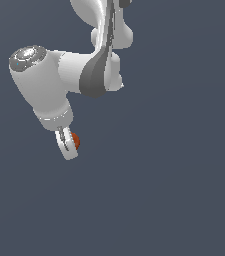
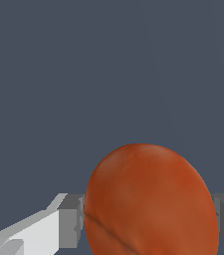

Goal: Pick up the object and move it to a goal position.

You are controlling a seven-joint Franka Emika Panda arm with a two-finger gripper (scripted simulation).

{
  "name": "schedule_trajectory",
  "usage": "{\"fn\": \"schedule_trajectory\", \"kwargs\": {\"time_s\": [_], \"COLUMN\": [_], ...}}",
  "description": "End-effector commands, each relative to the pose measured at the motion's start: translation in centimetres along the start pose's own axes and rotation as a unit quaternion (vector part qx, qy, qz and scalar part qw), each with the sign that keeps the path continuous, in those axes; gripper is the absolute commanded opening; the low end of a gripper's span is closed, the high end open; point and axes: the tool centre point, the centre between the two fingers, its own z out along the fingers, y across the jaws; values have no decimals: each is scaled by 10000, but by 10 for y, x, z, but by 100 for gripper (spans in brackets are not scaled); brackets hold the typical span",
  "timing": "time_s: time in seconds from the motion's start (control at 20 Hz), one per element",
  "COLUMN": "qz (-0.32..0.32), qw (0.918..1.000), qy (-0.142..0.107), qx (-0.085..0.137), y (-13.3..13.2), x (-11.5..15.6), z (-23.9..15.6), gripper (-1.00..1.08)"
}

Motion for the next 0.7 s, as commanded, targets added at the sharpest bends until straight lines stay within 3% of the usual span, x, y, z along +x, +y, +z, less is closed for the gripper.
{"fn": "schedule_trajectory", "kwargs": {"time_s": [0.0,0.3,0.65], "qz": [-6,-9,-11], "qw": [10000,10000,10000], "qy": [5,6,6], "qx": [3,3,3], "y": [7,16,17], "x": [15,38,46], "z": [-20,-49,-58], "gripper": [-100,-100,-100]}}
